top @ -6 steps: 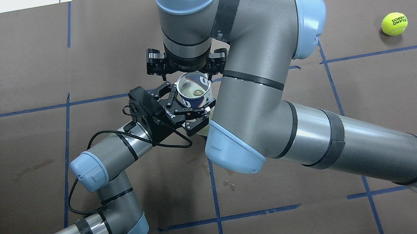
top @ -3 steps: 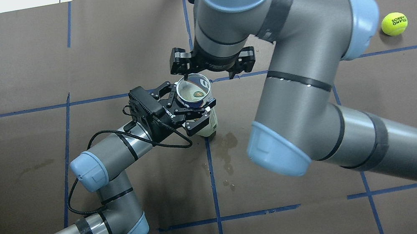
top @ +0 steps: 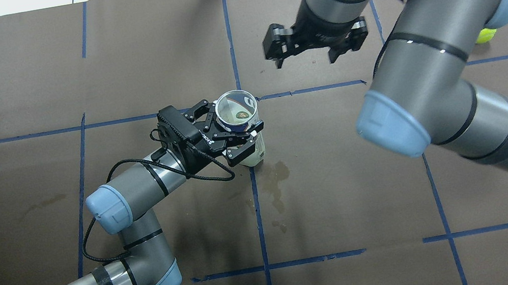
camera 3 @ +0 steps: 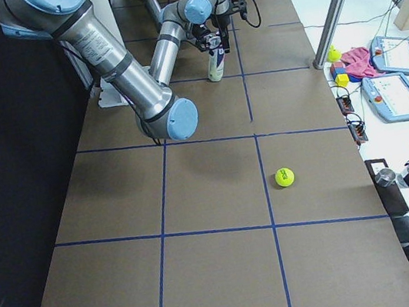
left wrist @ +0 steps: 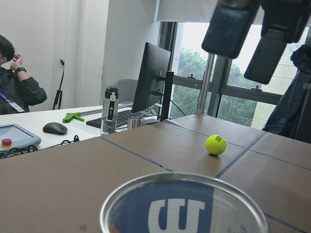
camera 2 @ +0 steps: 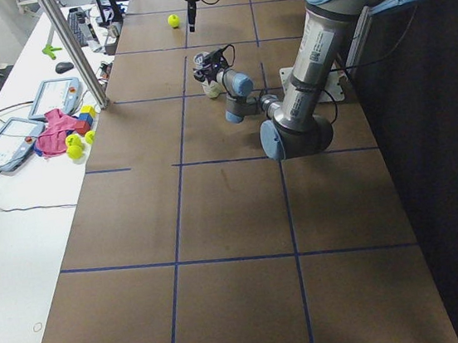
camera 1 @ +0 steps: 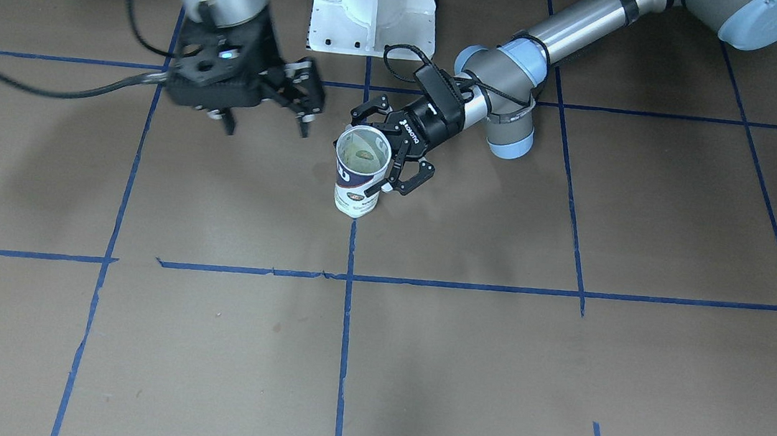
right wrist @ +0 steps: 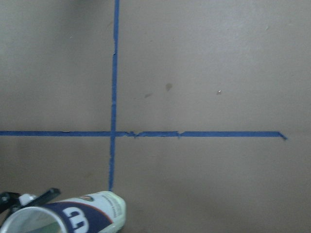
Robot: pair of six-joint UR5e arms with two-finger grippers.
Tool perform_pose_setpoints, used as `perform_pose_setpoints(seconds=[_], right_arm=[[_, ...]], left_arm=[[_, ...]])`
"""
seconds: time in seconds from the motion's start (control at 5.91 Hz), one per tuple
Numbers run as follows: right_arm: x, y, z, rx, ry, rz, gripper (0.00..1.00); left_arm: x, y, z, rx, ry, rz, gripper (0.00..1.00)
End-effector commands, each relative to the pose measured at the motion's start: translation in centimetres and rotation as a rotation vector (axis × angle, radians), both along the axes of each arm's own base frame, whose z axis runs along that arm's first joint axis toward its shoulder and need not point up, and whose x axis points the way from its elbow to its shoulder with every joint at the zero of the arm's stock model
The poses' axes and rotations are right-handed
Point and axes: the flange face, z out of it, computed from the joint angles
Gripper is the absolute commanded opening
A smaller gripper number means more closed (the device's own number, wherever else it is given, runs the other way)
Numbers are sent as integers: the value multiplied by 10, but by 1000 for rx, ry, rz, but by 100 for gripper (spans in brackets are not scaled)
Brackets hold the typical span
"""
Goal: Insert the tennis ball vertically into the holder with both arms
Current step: 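Move the right gripper to the ROLAND GARROS ball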
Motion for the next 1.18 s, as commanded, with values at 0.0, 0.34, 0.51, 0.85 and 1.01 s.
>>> perform_pose_setpoints(seconds=[0.0, 0.34, 0.51, 0.85, 1.01], right_arm=[[59, -33, 61, 76, 82, -58, 99], [154, -65, 141, 145, 149, -157, 100], [181, -73, 180, 185, 196, -223, 100], [224, -106, 233, 201, 207, -270, 99], [228, -120, 271, 230, 205, -265, 99]], left_arm=[[3, 4, -1, 1, 1, 5, 92], [3, 5, -1, -1, 2, 8, 92], [7, 10, -2, 2, 4, 16, 92], [7, 11, -3, 2, 6, 16, 92], [8, 12, -3, 2, 5, 19, 92]])
